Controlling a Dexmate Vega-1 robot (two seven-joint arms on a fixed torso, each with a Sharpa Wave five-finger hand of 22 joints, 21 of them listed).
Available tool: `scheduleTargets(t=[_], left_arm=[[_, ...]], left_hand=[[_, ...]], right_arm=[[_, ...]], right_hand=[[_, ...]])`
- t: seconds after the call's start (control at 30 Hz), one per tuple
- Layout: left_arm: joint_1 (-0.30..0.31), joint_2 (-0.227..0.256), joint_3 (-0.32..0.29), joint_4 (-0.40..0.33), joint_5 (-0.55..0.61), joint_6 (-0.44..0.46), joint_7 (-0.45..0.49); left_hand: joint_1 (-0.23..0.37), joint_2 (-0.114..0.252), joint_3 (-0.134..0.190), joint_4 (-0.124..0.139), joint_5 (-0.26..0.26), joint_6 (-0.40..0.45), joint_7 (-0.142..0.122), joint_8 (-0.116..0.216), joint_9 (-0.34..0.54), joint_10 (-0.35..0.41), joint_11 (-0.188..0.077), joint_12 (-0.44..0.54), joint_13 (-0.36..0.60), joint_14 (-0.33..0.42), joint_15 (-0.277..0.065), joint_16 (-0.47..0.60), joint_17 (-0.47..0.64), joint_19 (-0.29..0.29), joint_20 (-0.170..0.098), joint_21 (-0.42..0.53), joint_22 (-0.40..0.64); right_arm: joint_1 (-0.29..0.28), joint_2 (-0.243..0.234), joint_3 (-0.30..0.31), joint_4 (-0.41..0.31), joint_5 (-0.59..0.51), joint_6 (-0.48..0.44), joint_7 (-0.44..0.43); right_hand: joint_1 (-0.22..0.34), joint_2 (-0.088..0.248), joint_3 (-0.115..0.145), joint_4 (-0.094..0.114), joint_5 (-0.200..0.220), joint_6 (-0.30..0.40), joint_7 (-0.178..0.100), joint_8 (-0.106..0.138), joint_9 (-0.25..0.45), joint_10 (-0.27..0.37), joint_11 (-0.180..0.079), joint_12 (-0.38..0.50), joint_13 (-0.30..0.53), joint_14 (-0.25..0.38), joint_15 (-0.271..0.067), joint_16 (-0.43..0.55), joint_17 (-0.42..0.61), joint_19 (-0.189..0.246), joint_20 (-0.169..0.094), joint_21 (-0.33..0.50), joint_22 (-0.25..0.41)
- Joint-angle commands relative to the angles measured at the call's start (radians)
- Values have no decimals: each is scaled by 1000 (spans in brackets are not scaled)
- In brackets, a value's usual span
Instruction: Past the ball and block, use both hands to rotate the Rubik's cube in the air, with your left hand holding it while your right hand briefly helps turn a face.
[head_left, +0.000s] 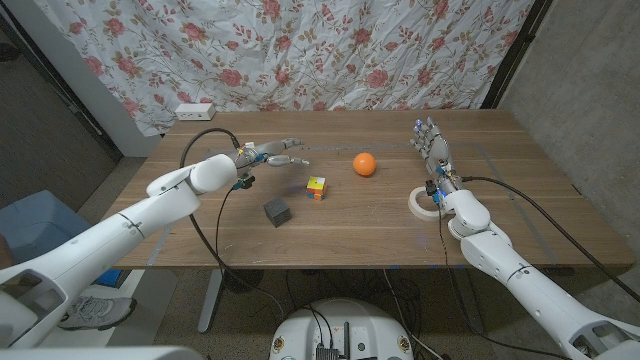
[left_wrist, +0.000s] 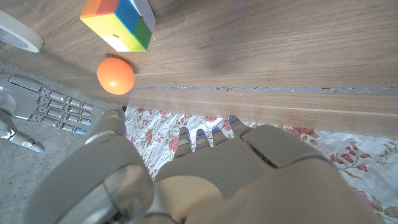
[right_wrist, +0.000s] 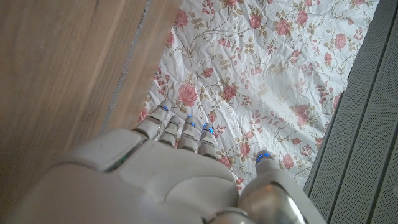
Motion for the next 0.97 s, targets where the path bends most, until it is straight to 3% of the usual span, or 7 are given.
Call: scheduleTargets(t=[0.03,0.4,0.87,0.97], left_arm=[[39,-63,-31,113,-122,-113,121],[84,-132,-70,215,-243,-228,206],[74,-262,-91,400,-386,-416,226],[66,-285,-95,435,-401,-451,231]], left_hand=[[-13,20,13,2,4,21,2,7,0,25,-2,12,1,22,-5,10,1,21,-7,6,3],[-35,44,26,-10,7,82,12,10,-1,86,-3,18,1,78,-20,11,0,88,-13,13,2],[-43,70,49,-21,10,129,16,10,-1,138,-6,21,1,127,-28,11,-1,135,-16,12,2],[-39,78,62,-30,11,137,19,6,-1,153,-8,19,2,144,-26,9,-1,169,-29,17,1]], right_arm=[[24,12,-8,19,17,-10,16],[39,9,-11,24,29,-38,22],[33,4,-6,3,43,-59,14],[30,4,-6,-5,41,-64,6]], right_hand=[[0,-9,4,7,-1,2,9,6,1,1,-2,4,2,2,-4,4,2,6,2,4,3],[1,-7,2,12,0,8,10,10,1,6,0,7,2,12,-4,7,1,14,1,7,3],[5,-4,2,17,1,19,10,13,1,24,-2,13,2,26,-5,11,-1,32,-1,11,2],[6,-4,2,17,2,22,11,14,1,28,-3,14,2,26,-7,10,-1,35,-2,12,2]])
